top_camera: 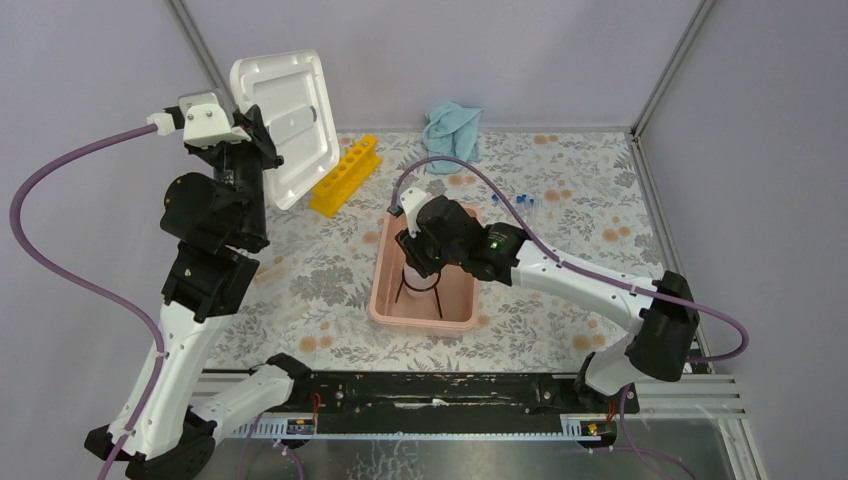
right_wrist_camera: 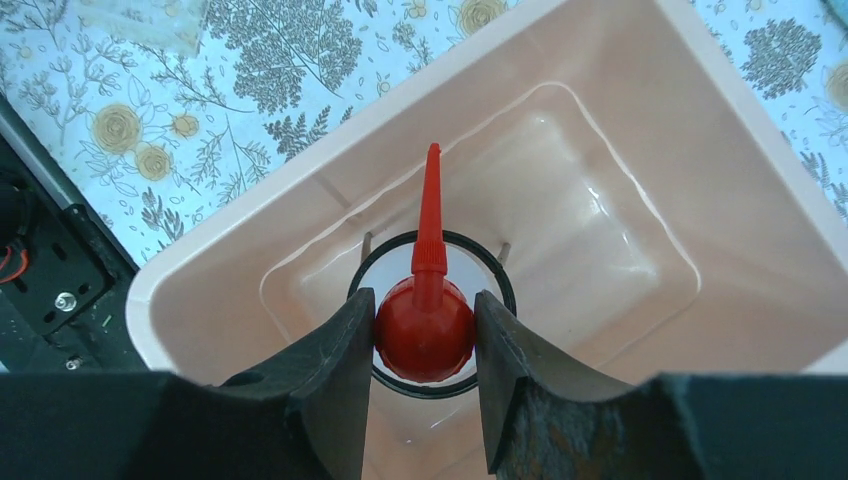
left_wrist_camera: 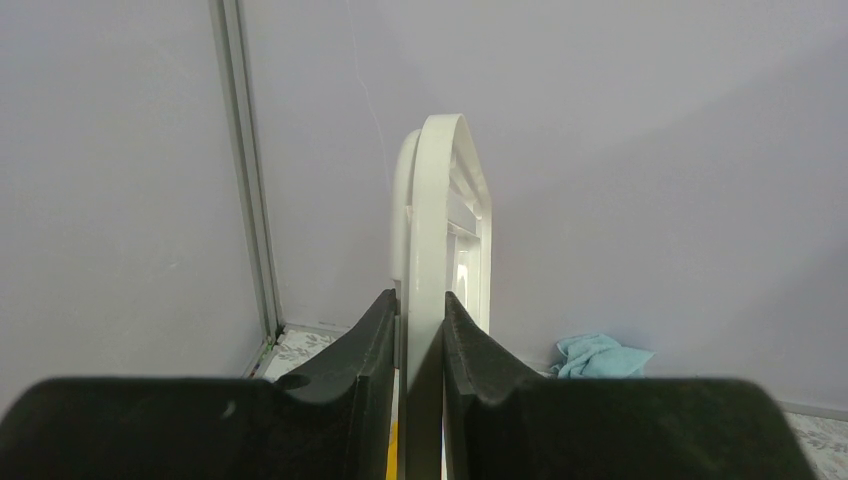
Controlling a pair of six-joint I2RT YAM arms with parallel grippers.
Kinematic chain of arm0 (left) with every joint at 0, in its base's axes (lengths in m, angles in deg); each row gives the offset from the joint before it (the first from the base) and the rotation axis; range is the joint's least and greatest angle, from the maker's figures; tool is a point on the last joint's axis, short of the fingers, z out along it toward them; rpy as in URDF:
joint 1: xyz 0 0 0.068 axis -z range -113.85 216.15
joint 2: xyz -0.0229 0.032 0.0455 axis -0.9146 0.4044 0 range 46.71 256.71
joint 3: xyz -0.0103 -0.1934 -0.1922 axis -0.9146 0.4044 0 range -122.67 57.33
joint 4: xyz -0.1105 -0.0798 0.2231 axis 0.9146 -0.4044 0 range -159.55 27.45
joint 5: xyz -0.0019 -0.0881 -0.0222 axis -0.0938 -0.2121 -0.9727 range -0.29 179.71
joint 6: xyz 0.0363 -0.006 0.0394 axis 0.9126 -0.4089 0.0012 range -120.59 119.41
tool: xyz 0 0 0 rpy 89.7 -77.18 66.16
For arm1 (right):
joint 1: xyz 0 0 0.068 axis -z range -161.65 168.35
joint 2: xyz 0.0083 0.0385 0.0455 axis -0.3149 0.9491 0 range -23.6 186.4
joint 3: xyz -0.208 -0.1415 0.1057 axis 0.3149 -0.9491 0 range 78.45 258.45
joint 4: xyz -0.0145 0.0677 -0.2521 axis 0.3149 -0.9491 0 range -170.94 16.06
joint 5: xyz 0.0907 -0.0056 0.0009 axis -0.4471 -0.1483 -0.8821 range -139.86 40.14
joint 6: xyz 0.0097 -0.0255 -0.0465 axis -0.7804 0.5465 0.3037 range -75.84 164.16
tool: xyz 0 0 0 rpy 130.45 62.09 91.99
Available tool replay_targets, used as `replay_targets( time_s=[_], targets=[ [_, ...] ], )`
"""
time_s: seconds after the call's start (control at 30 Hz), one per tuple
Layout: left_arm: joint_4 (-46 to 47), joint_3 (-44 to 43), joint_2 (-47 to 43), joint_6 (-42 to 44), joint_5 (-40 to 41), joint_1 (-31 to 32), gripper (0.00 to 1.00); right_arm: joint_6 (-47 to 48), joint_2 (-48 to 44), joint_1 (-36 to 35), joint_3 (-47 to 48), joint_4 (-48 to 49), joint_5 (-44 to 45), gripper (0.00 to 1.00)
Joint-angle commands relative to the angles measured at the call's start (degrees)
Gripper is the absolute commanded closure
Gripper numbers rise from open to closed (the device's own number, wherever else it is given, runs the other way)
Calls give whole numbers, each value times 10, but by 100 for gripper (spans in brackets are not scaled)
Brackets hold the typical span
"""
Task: Organize the chemistry lab equipment
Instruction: Place the chemistry item in the storage box.
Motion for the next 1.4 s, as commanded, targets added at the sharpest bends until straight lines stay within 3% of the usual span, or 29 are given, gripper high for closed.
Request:
replay_targets(
  time_s=[0.0, 0.77, 0.97, 1.37],
  targets=[
    [57, -7, -6, 4, 3, 3, 100, 10, -14, 4, 57, -29, 5, 76],
    [59, -10, 1, 0, -1, 2, 100, -5, -72, 4, 198, -128, 57, 78],
    [59, -15, 6, -4, -5, 2, 100, -52, -88, 27, 154, -63, 59, 78],
    [57, -23, 13, 1, -11, 3, 100, -228, -111, 88, -29, 200, 73, 80]
  ],
)
